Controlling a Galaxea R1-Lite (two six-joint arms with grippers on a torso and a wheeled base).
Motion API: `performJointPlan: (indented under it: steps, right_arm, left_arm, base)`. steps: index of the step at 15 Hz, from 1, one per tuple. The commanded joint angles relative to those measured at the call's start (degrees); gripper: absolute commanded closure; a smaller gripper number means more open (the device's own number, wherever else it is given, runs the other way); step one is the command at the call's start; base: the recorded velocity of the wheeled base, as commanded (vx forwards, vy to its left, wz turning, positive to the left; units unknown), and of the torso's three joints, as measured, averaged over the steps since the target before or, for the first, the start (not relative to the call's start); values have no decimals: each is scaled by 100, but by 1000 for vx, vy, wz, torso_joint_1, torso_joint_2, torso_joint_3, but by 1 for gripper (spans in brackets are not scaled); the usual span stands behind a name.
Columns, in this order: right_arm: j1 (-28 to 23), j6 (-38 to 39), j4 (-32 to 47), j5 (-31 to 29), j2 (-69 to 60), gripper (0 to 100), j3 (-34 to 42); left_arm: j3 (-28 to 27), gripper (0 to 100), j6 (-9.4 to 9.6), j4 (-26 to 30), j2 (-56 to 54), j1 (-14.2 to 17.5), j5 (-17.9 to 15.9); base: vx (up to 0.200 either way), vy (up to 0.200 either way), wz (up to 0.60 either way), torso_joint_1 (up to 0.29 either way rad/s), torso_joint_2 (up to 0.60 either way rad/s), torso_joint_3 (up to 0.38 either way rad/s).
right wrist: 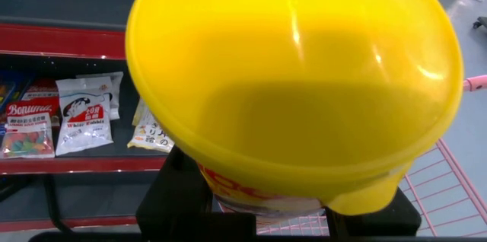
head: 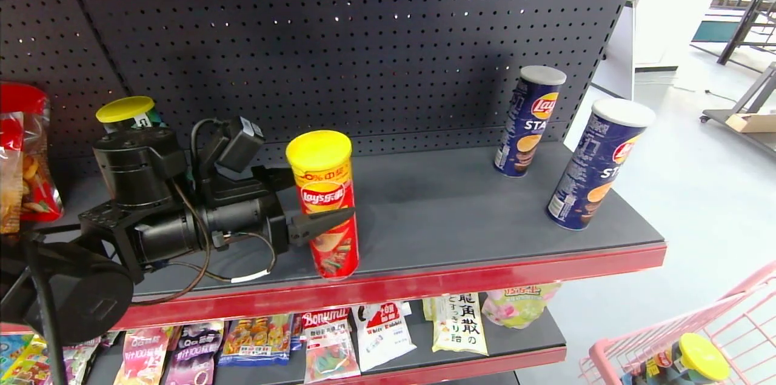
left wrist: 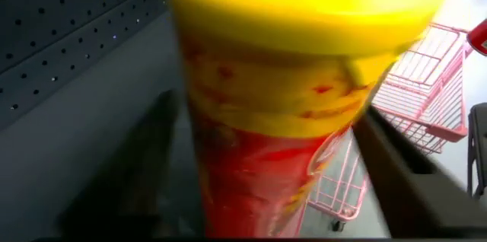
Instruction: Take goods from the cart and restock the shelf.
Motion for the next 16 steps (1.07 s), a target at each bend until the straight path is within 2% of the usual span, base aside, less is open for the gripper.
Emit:
performJointPlan:
  steps: [1,4,9,16]
  right_arm:
    - [3,-10,6,1,7,100,-33]
    - [3,-10,6,1,7,100,-42]
    - [3,-10,6,1,7,100,-42]
    - [3,-19,6,1,7,100,-42]
  left_arm:
    - [1,0,4,-24,-55,3,32]
    - [28,0,4,-15,-161,12,384]
    - [414,0,-32,-7,-582,47,366]
    - [1232,0,-5,-15,-1189,522,252]
  base:
    - [0,0,0,0,0,0]
    - [0,0,0,0,0,0]
    - [0,0,0,0,0,0]
    - [0,0,0,0,0,0]
